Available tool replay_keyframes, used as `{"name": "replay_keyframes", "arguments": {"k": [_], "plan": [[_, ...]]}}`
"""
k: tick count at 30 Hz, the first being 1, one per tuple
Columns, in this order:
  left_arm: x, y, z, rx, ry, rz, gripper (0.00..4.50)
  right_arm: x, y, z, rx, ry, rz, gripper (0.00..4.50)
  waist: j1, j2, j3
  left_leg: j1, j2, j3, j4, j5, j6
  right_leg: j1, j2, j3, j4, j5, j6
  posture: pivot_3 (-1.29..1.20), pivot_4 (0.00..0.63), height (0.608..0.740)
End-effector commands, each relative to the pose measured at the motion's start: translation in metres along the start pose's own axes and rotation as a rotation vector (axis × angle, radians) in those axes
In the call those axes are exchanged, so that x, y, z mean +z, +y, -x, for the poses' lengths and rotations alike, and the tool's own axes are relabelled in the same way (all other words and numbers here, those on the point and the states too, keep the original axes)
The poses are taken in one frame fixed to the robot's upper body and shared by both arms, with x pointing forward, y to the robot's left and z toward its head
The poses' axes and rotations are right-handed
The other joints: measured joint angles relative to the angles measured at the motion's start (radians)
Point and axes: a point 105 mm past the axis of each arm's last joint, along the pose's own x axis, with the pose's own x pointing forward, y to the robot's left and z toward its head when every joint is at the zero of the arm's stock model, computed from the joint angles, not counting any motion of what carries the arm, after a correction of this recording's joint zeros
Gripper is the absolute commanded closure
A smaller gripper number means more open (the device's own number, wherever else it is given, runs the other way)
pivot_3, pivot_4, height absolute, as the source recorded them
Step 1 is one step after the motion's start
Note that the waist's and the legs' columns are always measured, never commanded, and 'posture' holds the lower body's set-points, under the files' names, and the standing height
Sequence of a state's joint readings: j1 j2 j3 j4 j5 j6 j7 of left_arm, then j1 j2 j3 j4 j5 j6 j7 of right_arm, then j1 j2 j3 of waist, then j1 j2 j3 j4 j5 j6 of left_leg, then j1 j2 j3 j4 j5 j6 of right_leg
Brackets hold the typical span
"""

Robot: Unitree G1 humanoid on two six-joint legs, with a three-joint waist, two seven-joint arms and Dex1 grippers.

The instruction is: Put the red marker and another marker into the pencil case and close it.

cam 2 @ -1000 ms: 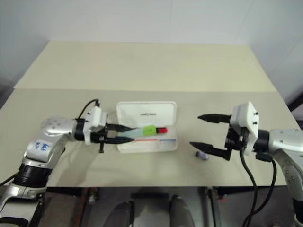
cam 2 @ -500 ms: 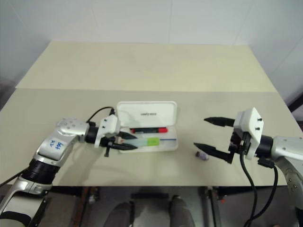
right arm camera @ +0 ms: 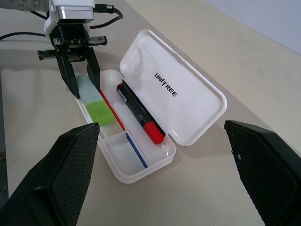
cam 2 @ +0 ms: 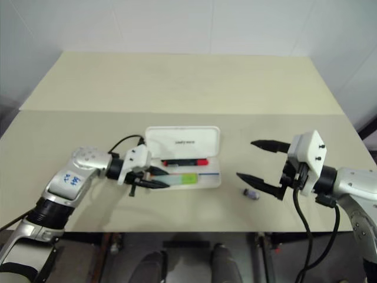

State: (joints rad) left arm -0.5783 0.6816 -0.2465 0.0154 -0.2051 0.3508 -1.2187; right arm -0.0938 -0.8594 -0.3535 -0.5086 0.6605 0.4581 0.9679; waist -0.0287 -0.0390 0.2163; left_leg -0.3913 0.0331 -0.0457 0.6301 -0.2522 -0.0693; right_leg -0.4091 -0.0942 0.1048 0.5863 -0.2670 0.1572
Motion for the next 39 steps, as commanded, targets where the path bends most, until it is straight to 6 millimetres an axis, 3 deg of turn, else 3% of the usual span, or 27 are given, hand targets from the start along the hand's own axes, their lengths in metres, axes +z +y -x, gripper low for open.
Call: {"name": "replay_keyframes", "arguments": {"k": [1, 11, 21, 25, 29, 33, 39], "plan": [[0.003, 0.003, 0.006, 0.007, 0.025, -0.024, 3.48, 0.009, 0.004, -0.003, 0.011, -0.038, 0.032, 0.00, 0.000, 0.000, 0.000, 0.000, 0.000, 0.000, 0.000, 0.000, 0.000, 0.000, 0.000, 0.000, 0.000, 0.000, 0.000, 0.00, 0.150, 0.740], [0.002, 0.004, 0.006, -0.020, 0.040, -0.006, 3.48, 0.009, 0.004, -0.005, 0.002, -0.048, 0.031, 0.00, 0.000, 0.000, 0.000, 0.000, 0.000, 0.000, 0.000, 0.000, 0.000, 0.000, 0.000, 0.000, 0.001, 0.000, 0.000, 0.00, 0.150, 0.740], [0.015, 0.008, 0.000, -0.014, -0.009, -0.041, 0.04, 0.009, 0.003, -0.005, -0.005, -0.051, 0.032, 0.00, 0.000, 0.000, 0.000, 0.000, 0.000, 0.000, 0.000, 0.000, 0.000, 0.000, 0.000, 0.000, 0.001, 0.000, 0.001, 0.00, 0.150, 0.740], [0.023, 0.004, 0.002, -0.038, -0.043, -0.030, 0.04, 0.008, 0.001, -0.006, -0.008, -0.053, 0.026, 0.00, -0.001, 0.000, 0.000, 0.000, 0.000, 0.000, 0.000, 0.000, 0.000, 0.000, 0.000, 0.000, 0.002, 0.001, 0.002, 0.00, 0.150, 0.740], [0.043, 0.003, 0.015, -0.025, -0.144, -0.012, 0.04, 0.000, -0.002, -0.006, -0.037, -0.061, -0.034, 0.00, -0.001, 0.000, 0.000, 0.000, 0.000, 0.000, 0.000, 0.000, 0.000, 0.000, 0.000, 0.000, 0.002, 0.001, 0.002, 0.00, 0.150, 0.740], [0.045, 0.006, 0.036, 0.041, -0.171, 0.019, 0.01, -0.029, -0.003, 0.004, -0.152, 0.028, -0.152, 0.00, 0.000, 0.000, 0.000, 0.001, 0.000, -0.001, 0.000, 0.000, 0.000, 0.000, 0.000, 0.000, 0.004, 0.001, 0.002, 0.00, 0.150, 0.740], [0.042, -0.004, 0.069, 0.060, -0.209, 0.048, 0.01, -0.060, 0.024, 0.015, -0.207, 0.092, -0.286, 0.00, -0.002, 0.000, 0.000, 0.001, 0.000, -0.001, -0.001, 0.000, 0.000, -0.001, 0.000, 0.000, 0.005, 0.000, 0.003, 0.00, 0.150, 0.740]]}}
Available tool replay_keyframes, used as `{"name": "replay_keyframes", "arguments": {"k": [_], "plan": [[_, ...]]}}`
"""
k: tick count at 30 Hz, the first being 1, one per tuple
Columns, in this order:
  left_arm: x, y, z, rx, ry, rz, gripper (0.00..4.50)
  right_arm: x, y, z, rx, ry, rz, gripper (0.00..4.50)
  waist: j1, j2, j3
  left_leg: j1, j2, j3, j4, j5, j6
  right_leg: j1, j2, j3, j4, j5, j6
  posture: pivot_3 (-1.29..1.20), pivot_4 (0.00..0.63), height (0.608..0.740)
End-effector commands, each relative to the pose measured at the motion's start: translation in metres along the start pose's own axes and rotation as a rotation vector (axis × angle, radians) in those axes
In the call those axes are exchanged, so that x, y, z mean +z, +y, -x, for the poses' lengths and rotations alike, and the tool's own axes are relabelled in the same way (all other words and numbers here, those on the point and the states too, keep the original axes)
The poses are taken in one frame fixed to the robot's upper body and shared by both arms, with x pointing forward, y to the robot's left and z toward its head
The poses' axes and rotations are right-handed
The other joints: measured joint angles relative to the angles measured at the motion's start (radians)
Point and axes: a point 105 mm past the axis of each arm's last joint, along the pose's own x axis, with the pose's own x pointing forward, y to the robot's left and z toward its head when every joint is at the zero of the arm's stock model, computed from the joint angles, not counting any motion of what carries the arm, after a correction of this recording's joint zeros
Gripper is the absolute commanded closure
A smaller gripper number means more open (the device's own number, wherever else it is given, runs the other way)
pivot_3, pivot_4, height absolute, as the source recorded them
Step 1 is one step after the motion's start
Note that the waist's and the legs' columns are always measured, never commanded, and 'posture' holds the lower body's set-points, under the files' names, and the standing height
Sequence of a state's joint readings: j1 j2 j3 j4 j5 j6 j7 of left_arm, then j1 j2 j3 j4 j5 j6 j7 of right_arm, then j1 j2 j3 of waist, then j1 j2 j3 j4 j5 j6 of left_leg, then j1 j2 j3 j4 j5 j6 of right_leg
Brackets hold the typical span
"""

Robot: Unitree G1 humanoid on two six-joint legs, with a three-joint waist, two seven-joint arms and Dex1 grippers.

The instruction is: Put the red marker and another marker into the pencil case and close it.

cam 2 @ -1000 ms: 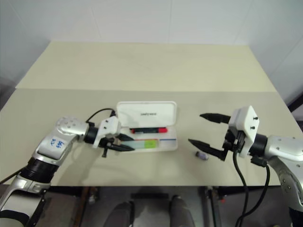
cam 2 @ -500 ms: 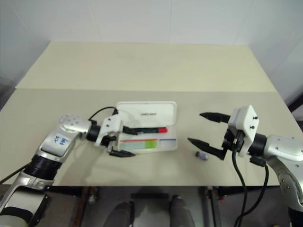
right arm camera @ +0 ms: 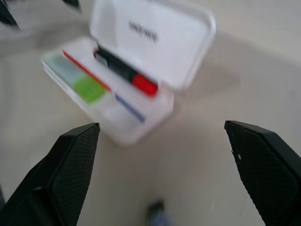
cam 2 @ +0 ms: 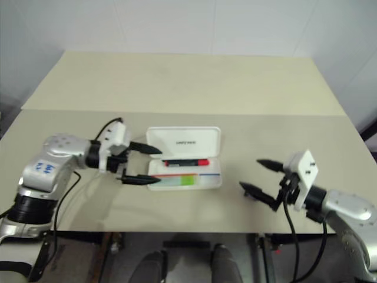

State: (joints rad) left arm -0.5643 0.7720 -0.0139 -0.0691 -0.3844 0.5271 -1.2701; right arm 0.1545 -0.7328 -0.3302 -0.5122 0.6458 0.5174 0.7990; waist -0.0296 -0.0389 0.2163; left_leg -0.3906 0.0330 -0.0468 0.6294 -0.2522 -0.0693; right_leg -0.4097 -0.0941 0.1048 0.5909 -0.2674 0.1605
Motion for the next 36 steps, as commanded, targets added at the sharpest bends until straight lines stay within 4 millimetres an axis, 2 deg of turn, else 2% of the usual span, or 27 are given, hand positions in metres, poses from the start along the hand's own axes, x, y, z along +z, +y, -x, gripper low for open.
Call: {"name": "replay_keyframes", "arguments": {"k": [1, 6, 10, 23, 27, 34, 35, 36], "plan": [[0.018, -0.013, 0.014, -0.052, -0.082, -0.026, 0.01, 0.003, 0.004, 0.005, -0.030, -0.019, 0.015, 0.00, -0.002, 0.000, 0.000, 0.000, 0.000, 0.000, 0.000, 0.000, 0.000, 0.000, 0.000, 0.000, 0.000, -0.001, -0.001, 0.00, 0.150, 0.740], [0.028, -0.023, 0.025, -0.141, -0.138, 0.004, 0.01, -0.024, 0.007, -0.001, -0.019, 0.031, -0.024, 0.00, -0.002, 0.000, 0.000, 0.001, 0.000, 0.000, 0.002, 0.001, 0.000, 0.001, 0.000, 0.000, -0.001, -0.002, -0.005, 0.00, 0.150, 0.740], [0.033, -0.017, 0.026, -0.127, -0.139, -0.051, 0.01, -0.040, 0.003, -0.008, -0.015, 0.038, -0.047, 0.00, -0.003, -0.001, 0.000, 0.002, 0.000, 0.001, 0.002, 0.002, 0.000, 0.002, 0.000, 0.000, -0.002, -0.001, -0.006, 0.00, 0.150, 0.740], [0.047, -0.015, 0.026, -0.163, -0.138, -0.132, 0.01, -0.071, -0.026, -0.022, 0.003, 0.049, -0.047, 0.00, -0.008, -0.001, -0.001, 0.002, 0.000, 0.001, 0.003, 0.002, 0.000, 0.003, 0.000, 0.000, -0.002, 0.000, -0.005, 0.00, 0.150, 0.740], [0.047, -0.014, 0.028, -0.166, -0.130, -0.140, 0.00, -0.068, -0.026, -0.023, 0.028, 0.024, -0.032, 1.29, -0.009, -0.001, -0.001, 0.003, 0.000, 0.001, 0.003, 0.003, 0.000, 0.004, 0.000, 0.000, -0.002, 0.000, -0.005, 0.00, 0.150, 0.740], [0.045, -0.013, 0.030, -0.164, -0.121, -0.147, 0.00, -0.058, -0.021, -0.022, 0.074, 0.001, 0.002, 3.85, -0.008, -0.001, -0.001, 0.003, 0.000, 0.000, 0.001, 0.002, 0.000, 0.004, 0.000, 0.000, -0.001, 0.000, -0.003, 0.00, 0.150, 0.740], [0.044, -0.013, 0.030, -0.164, -0.122, -0.147, 0.00, -0.057, -0.021, -0.021, 0.080, 0.003, 0.009, 4.09, -0.008, -0.001, -0.001, 0.003, 0.000, 0.000, 0.001, 0.002, 0.000, 0.004, 0.000, 0.000, -0.001, 0.000, -0.003, 0.00, 0.150, 0.740], [0.044, -0.013, 0.030, -0.164, -0.122, -0.148, 0.00, -0.057, -0.021, -0.021, 0.083, 0.004, 0.014, 4.09, -0.008, -0.001, -0.001, 0.003, 0.000, 0.000, 0.001, 0.002, 0.000, 0.003, 0.000, 0.000, -0.001, 0.000, -0.003, 0.00, 0.150, 0.740]]}}
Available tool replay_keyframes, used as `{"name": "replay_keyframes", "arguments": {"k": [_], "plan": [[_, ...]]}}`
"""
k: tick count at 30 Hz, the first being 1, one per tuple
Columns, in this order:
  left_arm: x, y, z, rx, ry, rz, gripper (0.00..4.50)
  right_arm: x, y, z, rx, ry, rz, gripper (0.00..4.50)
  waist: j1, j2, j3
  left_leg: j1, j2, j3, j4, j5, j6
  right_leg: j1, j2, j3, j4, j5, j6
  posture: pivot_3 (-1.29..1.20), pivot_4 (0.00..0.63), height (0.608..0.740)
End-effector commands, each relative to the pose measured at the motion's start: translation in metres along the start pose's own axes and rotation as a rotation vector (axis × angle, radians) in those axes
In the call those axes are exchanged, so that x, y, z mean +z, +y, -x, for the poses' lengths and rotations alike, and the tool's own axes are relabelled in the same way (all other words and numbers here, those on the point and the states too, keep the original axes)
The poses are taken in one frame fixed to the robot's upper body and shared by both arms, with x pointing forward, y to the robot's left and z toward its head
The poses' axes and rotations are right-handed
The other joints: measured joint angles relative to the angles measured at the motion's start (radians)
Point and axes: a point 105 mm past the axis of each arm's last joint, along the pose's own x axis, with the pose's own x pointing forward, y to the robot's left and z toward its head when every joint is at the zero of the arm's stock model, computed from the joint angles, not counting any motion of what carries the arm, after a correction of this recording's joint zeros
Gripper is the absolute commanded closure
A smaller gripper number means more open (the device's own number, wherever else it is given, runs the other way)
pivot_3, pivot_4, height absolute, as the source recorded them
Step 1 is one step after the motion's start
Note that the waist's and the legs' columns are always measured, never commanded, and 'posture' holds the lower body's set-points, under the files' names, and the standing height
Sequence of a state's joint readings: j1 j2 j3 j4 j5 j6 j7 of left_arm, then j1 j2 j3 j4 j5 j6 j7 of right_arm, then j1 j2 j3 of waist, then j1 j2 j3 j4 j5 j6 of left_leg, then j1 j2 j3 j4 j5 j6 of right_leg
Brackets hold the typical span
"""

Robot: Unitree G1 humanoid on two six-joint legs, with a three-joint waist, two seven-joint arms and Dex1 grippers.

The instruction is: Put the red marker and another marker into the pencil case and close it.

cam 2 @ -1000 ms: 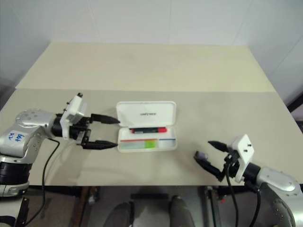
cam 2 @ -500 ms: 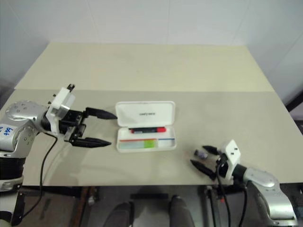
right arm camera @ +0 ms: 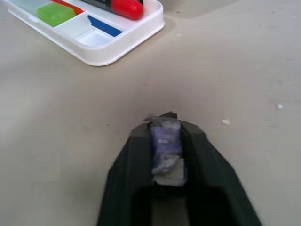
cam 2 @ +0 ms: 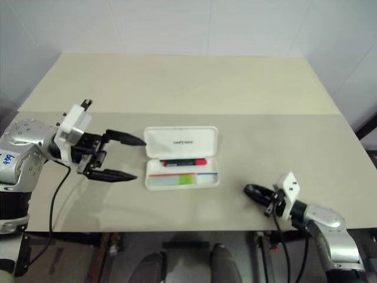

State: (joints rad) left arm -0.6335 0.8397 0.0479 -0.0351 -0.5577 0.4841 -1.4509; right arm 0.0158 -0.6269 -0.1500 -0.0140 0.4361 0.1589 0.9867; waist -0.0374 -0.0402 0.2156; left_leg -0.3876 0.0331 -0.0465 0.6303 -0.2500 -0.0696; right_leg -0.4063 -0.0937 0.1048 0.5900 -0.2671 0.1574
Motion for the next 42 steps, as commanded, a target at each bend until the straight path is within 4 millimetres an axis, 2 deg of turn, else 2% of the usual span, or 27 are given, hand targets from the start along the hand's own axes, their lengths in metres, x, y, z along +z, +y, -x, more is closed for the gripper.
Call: {"name": "replay_keyframes", "arguments": {"k": [1, 6, 8, 10, 16, 18, 22, 25, 34, 42], "plan": [[0.007, 0.000, 0.004, 0.000, 0.015, -0.049, 0.00, 0.009, 0.004, 0.002, 0.031, -0.008, 0.045, 4.09, 0.000, 0.000, 0.000, 0.000, 0.000, 0.000, 0.000, 0.000, 0.000, 0.000, 0.000, 0.000, 0.000, 0.000, 0.000, 0.00, 0.150, 0.740], [-0.001, -0.003, 0.005, 0.003, 0.025, -0.049, 0.00, 0.036, -0.001, -0.004, 0.039, -0.032, 0.136, 4.09, -0.005, 0.001, 0.000, 0.000, 0.000, 0.000, 0.000, 0.000, 0.000, 0.000, 0.000, 0.000, 0.000, 0.000, -0.001, 0.00, 0.150, 0.740], [-0.008, -0.005, 0.008, 0.008, 0.032, -0.044, 0.00, 0.067, 0.006, -0.016, 0.105, -0.081, 0.224, 4.09, -0.012, 0.001, 0.000, 0.000, 0.000, 0.000, 0.001, 0.000, 0.000, 0.000, 0.000, 0.000, 0.000, -0.001, -0.001, 0.00, 0.150, 0.740], [-0.013, -0.008, 0.010, 0.013, 0.038, -0.039, 0.00, 0.087, 0.014, -0.027, 0.169, -0.112, 0.284, 4.09, -0.020, 0.002, 0.001, 0.000, 0.000, 0.000, 0.001, 0.000, 0.000, -0.001, 0.000, 0.000, 0.001, -0.001, -0.001, 0.00, 0.150, 0.740], [-0.023, -0.011, 0.013, 0.023, 0.047, -0.038, 0.00, 0.106, 0.031, -0.060, 0.337, -0.126, 0.364, 4.09, -0.015, 0.002, 0.001, -0.001, 0.001, 0.000, 0.000, 0.000, 0.000, -0.002, 0.000, 0.000, 0.001, 0.000, 0.000, 0.00, 0.150, 0.740], [-0.025, -0.011, 0.012, 0.024, 0.048, -0.039, 0.00, 0.106, 0.037, -0.071, 0.391, -0.124, 0.371, 4.09, -0.016, 0.002, 0.001, -0.002, 0.000, 0.000, 0.000, 0.000, -0.001, -0.002, 0.000, 0.000, 0.001, 0.000, 0.000, 0.00, 0.150, 0.740], [-0.024, -0.012, 0.009, 0.027, 0.041, -0.046, 0.00, 0.093, 0.045, -0.094, 0.516, -0.073, 0.408, 4.09, -0.018, 0.002, 0.001, -0.003, 0.000, 0.000, -0.001, 0.000, 0.000, -0.003, 0.000, 0.000, 0.001, 0.002, 0.005, 0.00, 0.150, 0.740], [-0.022, -0.013, 0.008, 0.032, 0.037, -0.048, 0.00, 0.087, 0.043, -0.098, 0.551, -0.048, 0.413, 4.09, -0.017, 0.002, 0.001, -0.003, 0.000, -0.001, -0.002, -0.001, 0.000, -0.004, 0.000, 0.000, 0.003, 0.005, 0.013, 0.00, 0.150, 0.740], [-0.023, -0.019, 0.008, 0.053, 0.039, -0.040, 0.00, 0.071, 0.035, -0.102, 0.585, 0.002, 0.397, 4.09, -0.021, 0.002, 0.001, -0.002, 0.000, -0.001, -0.001, -0.001, 0.000, -0.004, 0.000, 0.000, 0.003, 0.005, 0.013, 0.00, 0.150, 0.740], [-0.023, -0.018, 0.008, 0.066, 0.039, -0.041, 0.00, 0.076, 0.041, -0.115, 0.603, -0.019, 0.398, 4.09, -0.022, 0.002, 0.001, -0.001, 0.000, -0.001, -0.001, -0.001, -0.001, -0.004, 0.000, 0.000, 0.005, 0.005, 0.012, 0.00, 0.150, 0.740]]}}
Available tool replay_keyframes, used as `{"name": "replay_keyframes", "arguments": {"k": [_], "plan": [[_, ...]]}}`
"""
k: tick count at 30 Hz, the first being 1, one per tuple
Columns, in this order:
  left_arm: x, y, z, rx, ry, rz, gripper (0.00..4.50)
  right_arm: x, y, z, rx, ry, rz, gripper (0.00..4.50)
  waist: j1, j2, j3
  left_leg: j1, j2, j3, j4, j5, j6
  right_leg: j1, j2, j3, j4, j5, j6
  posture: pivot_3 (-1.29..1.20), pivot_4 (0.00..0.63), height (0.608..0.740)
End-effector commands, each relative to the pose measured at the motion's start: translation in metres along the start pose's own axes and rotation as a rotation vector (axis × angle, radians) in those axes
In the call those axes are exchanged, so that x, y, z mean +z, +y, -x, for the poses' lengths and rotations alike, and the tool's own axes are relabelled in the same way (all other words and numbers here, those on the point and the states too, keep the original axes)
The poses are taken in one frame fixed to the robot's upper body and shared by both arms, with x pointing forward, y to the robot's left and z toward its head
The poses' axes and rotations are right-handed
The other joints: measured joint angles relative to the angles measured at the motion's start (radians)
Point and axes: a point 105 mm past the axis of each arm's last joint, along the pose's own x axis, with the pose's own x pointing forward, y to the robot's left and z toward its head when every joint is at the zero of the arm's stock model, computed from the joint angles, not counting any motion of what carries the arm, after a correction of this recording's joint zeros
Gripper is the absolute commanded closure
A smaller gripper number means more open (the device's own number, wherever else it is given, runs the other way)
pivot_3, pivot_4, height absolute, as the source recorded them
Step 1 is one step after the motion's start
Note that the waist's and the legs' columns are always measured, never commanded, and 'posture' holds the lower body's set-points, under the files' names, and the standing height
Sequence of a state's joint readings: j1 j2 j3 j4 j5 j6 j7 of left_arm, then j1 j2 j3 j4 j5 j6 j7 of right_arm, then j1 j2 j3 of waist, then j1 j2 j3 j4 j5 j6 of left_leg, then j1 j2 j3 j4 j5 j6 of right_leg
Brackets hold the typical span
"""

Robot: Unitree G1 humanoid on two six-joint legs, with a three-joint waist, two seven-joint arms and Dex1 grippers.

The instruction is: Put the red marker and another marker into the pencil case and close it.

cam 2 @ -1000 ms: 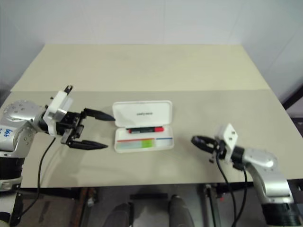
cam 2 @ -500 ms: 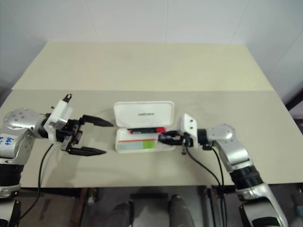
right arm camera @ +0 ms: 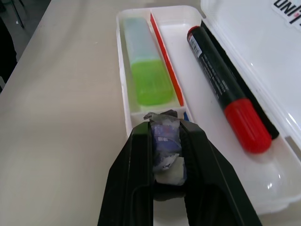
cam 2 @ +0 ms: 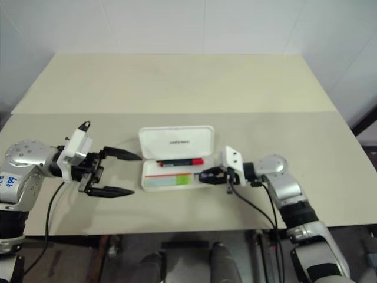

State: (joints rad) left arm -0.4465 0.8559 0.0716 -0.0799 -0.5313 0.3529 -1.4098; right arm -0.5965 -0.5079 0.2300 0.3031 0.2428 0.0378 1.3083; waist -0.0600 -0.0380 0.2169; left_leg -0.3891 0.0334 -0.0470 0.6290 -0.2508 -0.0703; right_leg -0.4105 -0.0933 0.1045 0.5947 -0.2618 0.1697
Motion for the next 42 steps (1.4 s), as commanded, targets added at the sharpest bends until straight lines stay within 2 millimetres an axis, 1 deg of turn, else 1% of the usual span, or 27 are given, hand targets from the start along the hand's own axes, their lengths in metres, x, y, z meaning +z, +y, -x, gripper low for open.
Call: {"name": "replay_keyframes", "arguments": {"k": [1, 7, 13, 18, 19, 21, 22, 25, 30, 32, 35, 37, 38, 39, 42], "plan": [[0.010, -0.001, 0.006, 0.016, -0.009, -0.045, 0.00, 0.012, -0.004, -0.004, 0.010, -0.022, 0.052, 4.09, 0.001, 0.000, 0.000, 0.000, 0.000, 0.000, 0.000, 0.000, 0.000, 0.000, 0.000, 0.000, 0.000, 0.000, 0.000, 0.00, 0.150, 0.740], [0.011, 0.000, 0.005, 0.020, -0.009, -0.050, 0.00, 0.011, -0.005, -0.006, 0.014, -0.021, 0.050, 4.09, 0.001, 0.000, 0.000, 0.000, 0.000, 0.000, 0.000, 0.000, 0.000, 0.000, 0.000, 0.000, 0.000, 0.000, 0.000, 0.00, 0.150, 0.740], [0.011, 0.001, 0.006, 0.026, -0.007, -0.057, 0.00, 0.005, -0.006, 0.000, 0.008, 0.006, 0.039, 1.94, 0.001, 0.000, 0.000, 0.000, 0.000, 0.000, 0.000, 0.000, 0.000, 0.000, 0.000, 0.000, 0.000, 0.000, 0.000, 0.00, 0.150, 0.740], [0.011, 0.002, 0.005, 0.028, -0.008, -0.058, 0.00, 0.007, -0.006, 0.002, 0.011, 0.004, 0.047, 0.08, 0.000, 0.000, 0.000, 0.000, 0.000, 0.000, 0.000, 0.000, 0.000, 0.000, 0.000, 0.000, 0.000, 0.000, 0.000, 0.00, 0.150, 0.740], [0.011, 0.002, 0.005, 0.027, -0.009, -0.058, 0.00, 0.010, -0.007, 0.002, 0.006, -0.007, 0.052, 0.03, 0.000, 0.000, 0.000, 0.000, 0.000, 0.000, 0.000, 0.000, 0.000, 0.000, 0.000, 0.000, 0.000, 0.000, 0.000, 0.00, 0.150, 0.740], [0.012, 0.003, 0.005, 0.028, -0.011, -0.059, 0.00, 0.017, -0.010, 0.001, -0.007, -0.036, 0.057, 0.03, 0.000, 0.000, 0.000, 0.000, 0.000, 0.000, 0.000, 0.000, 0.000, 0.000, 0.000, 0.000, 0.000, 0.000, 0.000, 0.00, 0.150, 0.740], [0.012, 0.003, 0.005, 0.030, -0.014, -0.058, 0.00, 0.026, -0.012, 0.001, -0.018, -0.069, 0.060, 0.03, 0.000, 0.000, 0.000, 0.000, 0.000, 0.000, 0.000, 0.000, 0.000, 0.000, 0.000, 0.000, 0.000, 0.000, 0.000, 0.00, 0.150, 0.740], [0.012, 0.004, 0.004, 0.036, -0.021, -0.054, 0.00, 0.041, -0.011, 0.003, -0.027, -0.115, 0.076, 0.03, 0.000, 0.000, 0.000, 0.000, 0.000, 0.000, 0.000, 0.000, 0.000, 0.000, 0.000, 0.000, 0.000, 0.000, 0.000, 0.00, 0.150, 0.740], [0.011, 0.004, 0.004, 0.035, -0.023, -0.050, 0.00, 0.046, -0.007, 0.006, -0.031, -0.122, 0.079, 0.03, 0.002, 0.000, 0.000, 0.000, 0.000, 0.000, 0.000, 0.000, 0.000, 0.000, 0.000, 0.000, 0.000, 0.000, 0.000, 0.00, 0.150, 0.740], [0.010, 0.005, 0.003, 0.033, -0.024, -0.049, 0.00, 0.050, -0.006, 0.005, -0.037, -0.127, 0.088, 0.03, 0.002, 0.000, 0.000, 0.000, 0.000, 0.000, 0.000, 0.000, 0.000, 0.000, 0.000, 0.000, 0.000, 0.000, 0.000, 0.00, 0.150, 0.740], [0.010, 0.006, 0.002, 0.031, -0.027, -0.049, 0.00, 0.061, 0.001, -0.003, -0.005, -0.158, 0.106, 0.03, 0.001, 0.000, 0.000, 0.000, 0.000, 0.000, 0.000, 0.000, 0.000, 0.000, 0.000, 0.000, 0.000, 0.000, 0.000, 0.00, 0.150, 0.740], [0.011, 0.006, 0.001, 0.029, -0.029, -0.049, 0.00, 0.063, 0.004, -0.007, 0.013, -0.160, 0.110, 0.41, 0.001, 0.000, 0.000, 0.000, 0.000, 0.000, 0.000, 0.000, 0.000, 0.000, 0.000, 0.000, 0.000, 0.000, 0.000, 0.00, 0.150, 0.740], [0.011, 0.006, 0.001, 0.029, -0.029, -0.049, 0.00, 0.061, 0.007, -0.009, 0.026, -0.147, 0.113, 0.59, 0.001, 0.000, 0.000, 0.000, 0.000, 0.000, 0.000, 0.000, 0.000, 0.000, 0.000, 0.000, 0.000, 0.000, 0.000, 0.00, 0.150, 0.740], [0.011, 0.006, 0.001, 0.028, -0.030, -0.049, 0.00, 0.058, 0.007, -0.010, 0.032, -0.134, 0.120, 0.90, 0.002, 0.000, 0.000, 0.000, 0.000, 0.000, 0.000, 0.000, 0.000, 0.000, 0.000, 0.000, 0.000, 0.000, 0.000, 0.00, 0.150, 0.740], [0.011, 0.006, 0.001, 0.026, -0.031, -0.049, 0.00, 0.055, 0.009, -0.015, 0.053, -0.113, 0.135, 2.07, 0.002, 0.000, 0.000, 0.000, 0.000, 0.000, 0.000, 0.000, 0.000, 0.000, 0.000, 0.000, 0.000, 0.000, 0.000, 0.00, 0.150, 0.740]]}}
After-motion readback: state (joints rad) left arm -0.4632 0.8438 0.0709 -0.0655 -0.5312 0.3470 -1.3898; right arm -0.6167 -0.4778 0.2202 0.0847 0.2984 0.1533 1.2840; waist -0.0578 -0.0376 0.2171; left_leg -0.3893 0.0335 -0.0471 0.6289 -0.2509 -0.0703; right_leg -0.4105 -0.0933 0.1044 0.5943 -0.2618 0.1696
